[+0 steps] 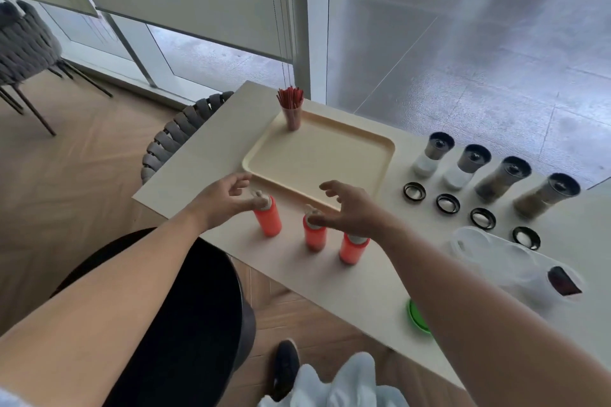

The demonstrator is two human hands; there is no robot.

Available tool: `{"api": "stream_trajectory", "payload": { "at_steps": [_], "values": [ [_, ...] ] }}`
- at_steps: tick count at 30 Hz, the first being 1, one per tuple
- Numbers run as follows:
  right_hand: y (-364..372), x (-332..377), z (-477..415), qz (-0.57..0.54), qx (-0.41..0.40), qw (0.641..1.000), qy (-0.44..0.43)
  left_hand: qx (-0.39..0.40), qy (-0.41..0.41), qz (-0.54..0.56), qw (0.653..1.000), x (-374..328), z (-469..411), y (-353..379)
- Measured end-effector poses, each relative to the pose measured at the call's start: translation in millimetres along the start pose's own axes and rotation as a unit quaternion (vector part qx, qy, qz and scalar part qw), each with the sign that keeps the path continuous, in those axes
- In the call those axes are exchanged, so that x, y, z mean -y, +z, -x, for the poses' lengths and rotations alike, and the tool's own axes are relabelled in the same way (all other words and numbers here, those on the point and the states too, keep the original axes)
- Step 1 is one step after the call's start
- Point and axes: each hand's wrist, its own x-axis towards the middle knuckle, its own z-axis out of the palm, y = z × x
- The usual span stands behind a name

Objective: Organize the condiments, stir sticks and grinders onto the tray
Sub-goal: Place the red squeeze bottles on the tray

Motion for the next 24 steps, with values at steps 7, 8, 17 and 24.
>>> {"api": "stream_trajectory", "payload": {
  "at_steps": [7, 8, 17, 24],
  "values": [
    [17, 13, 8, 0.194, 0.016, 0.981, 0.023, -0.012, 0.0, -0.055, 0.998, 27, -19, 18],
    [18, 16, 7, 0.209, 0.016, 0.977, 0.029, -0.008, 0.001, -0.056, 0.998, 32, -22, 19],
    [18, 31, 1, 0.275, 0.015, 0.96, 0.053, 0.002, 0.042, -0.064, 0.997, 52, -37, 31],
    [15, 30, 1, 0.267, -0.004, 0.963, 0.046, 0.0, 0.062, -0.054, 0.997, 47, -42, 39]
  ]
}}
